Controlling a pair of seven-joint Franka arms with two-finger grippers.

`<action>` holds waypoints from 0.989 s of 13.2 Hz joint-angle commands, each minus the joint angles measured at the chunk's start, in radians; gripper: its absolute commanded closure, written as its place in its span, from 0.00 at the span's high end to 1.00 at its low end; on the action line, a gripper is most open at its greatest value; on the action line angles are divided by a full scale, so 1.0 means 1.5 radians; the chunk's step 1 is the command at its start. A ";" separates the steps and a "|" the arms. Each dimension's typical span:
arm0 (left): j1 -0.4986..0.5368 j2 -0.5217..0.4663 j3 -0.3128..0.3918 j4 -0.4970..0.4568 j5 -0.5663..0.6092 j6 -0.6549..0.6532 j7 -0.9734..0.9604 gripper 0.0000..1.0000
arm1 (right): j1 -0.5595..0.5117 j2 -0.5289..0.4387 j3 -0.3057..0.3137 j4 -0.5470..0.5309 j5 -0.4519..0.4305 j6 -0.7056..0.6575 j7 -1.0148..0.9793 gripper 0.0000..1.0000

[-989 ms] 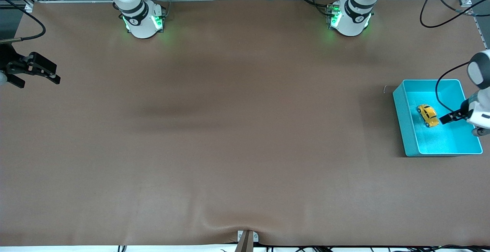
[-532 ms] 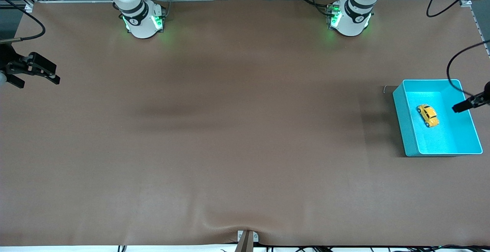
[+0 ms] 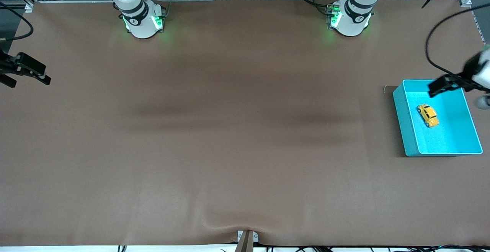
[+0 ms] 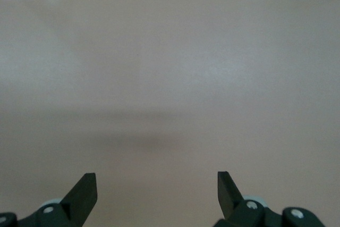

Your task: Wind and store yellow beetle car

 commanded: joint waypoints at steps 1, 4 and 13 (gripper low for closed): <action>-0.037 -0.029 0.006 0.001 -0.040 -0.014 0.002 1.00 | -0.015 -0.008 0.004 0.001 0.013 -0.001 -0.001 1.00; -0.074 -0.040 0.004 0.000 -0.070 -0.015 0.002 1.00 | -0.015 -0.008 0.004 0.002 0.013 -0.001 -0.001 1.00; -0.085 -0.064 0.001 0.003 -0.070 -0.146 0.082 1.00 | -0.013 -0.008 0.004 0.002 0.012 -0.008 -0.001 1.00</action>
